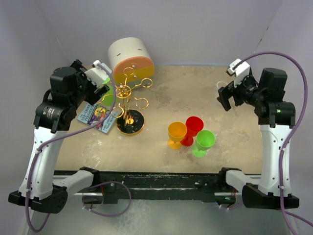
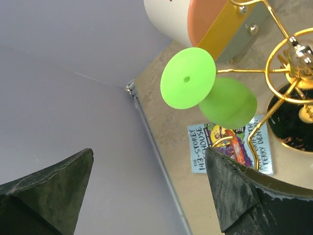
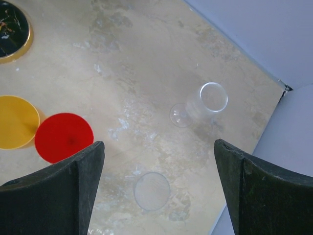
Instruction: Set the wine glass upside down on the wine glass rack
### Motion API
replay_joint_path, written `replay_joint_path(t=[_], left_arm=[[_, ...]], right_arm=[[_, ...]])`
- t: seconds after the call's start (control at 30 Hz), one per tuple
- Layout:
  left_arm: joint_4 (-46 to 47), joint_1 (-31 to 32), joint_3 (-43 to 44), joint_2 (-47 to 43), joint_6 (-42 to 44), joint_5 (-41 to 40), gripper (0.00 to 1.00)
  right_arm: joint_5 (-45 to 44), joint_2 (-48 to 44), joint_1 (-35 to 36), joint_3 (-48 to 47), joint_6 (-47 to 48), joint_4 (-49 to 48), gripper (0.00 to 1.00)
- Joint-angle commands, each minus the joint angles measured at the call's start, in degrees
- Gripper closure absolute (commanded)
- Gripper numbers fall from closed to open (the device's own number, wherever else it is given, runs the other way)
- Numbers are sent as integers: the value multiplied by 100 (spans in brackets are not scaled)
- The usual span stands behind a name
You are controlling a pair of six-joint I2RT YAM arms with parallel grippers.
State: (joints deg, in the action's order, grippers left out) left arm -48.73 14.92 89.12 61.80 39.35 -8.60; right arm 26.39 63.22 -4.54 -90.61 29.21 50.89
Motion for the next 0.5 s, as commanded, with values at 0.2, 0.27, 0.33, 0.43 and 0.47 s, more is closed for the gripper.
replay_joint_path(t=[0.2,0.27,0.33,0.43,0.47], left_arm=[[321,-397,333,137,-1187,74,1],[328,-408,335,114,-1176,76,0],[322,-446,334,81,-1176,88,0],[329,-533,279,43,-1188,164,0],[333,-567,264,39,-1200,206,0]], right_arm=[[265,476,467,220,626,731,14],[74,565,863,468,637,578,16],[-96,665,1169,714,635,440,17],[-154,951,1383,946,679,328,21],[-119,1051,1411,981,694,317,22]])
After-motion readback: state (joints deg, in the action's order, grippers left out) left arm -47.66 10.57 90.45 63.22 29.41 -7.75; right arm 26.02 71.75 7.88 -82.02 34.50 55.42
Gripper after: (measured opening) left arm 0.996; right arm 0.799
